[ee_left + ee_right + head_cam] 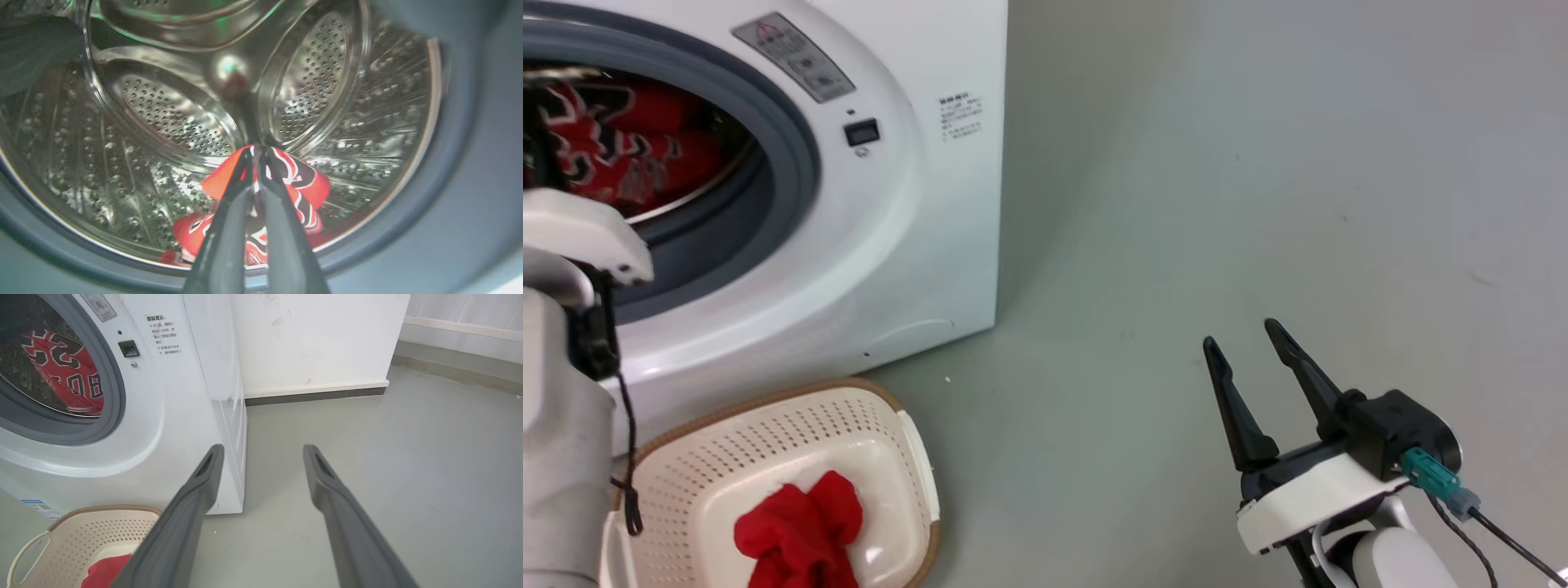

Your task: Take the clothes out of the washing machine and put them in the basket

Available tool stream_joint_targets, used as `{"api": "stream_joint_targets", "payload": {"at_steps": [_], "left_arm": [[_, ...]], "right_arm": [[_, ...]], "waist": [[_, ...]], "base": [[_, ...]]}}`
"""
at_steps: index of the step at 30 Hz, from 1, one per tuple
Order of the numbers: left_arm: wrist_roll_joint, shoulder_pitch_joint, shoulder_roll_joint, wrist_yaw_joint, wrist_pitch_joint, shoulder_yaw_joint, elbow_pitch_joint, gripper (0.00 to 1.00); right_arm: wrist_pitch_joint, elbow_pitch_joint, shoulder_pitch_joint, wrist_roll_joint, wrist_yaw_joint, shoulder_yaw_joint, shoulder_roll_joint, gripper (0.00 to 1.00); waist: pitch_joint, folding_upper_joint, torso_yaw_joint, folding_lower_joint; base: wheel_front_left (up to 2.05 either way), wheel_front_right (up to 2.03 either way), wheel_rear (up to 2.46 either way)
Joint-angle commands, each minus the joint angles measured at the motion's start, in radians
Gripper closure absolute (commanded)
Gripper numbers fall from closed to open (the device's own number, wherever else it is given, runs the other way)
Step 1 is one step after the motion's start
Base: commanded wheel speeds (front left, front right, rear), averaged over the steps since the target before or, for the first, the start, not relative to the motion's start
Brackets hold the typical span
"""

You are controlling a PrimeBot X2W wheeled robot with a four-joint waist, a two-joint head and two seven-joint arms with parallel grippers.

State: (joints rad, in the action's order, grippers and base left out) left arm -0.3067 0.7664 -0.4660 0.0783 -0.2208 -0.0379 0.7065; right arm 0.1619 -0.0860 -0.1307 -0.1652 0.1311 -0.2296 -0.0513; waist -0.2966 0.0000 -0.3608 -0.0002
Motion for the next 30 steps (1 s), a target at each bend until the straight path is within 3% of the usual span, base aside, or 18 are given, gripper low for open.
{"api": "stream_joint_targets", "payload": {"at_steps": [1, 9, 17, 30], "left_arm": [[-0.006, -0.021, 0.009, -0.007, -0.016, 0.0, 0.003, 1.0], [-0.019, -0.114, 0.083, -0.036, -0.045, -0.002, -0.042, 1.0], [0.009, -0.264, 0.163, -0.042, -0.047, -0.011, -0.241, 1.0], [0.015, -0.563, 0.254, -0.005, 0.006, -0.097, -0.596, 1.0]], "right_arm": [[-0.006, 0.01, 0.02, 0.007, -0.001, 0.008, 0.002, 0.0], [-0.047, 0.053, 0.082, 0.036, -0.001, 0.067, 0.002, 0.0], [-0.081, 0.092, 0.13, 0.054, -0.001, 0.108, 0.002, 0.0], [-0.132, 0.15, 0.176, 0.066, -0.001, 0.124, 0.002, 0.0]], "waist": [[0.051, 0.0, 0.033, 0.0002], [0.142, 0.0, 0.098, 0.0002], [0.21, 0.0, 0.179, 0.0002], [0.25, 0.0, 0.274, 0.0002]], "base": [[0.0, 0.0, 0.0], [0.0, 0.0, 0.0], [0.0, 0.0, 0.0], [0.0, 0.0, 0.0]]}}
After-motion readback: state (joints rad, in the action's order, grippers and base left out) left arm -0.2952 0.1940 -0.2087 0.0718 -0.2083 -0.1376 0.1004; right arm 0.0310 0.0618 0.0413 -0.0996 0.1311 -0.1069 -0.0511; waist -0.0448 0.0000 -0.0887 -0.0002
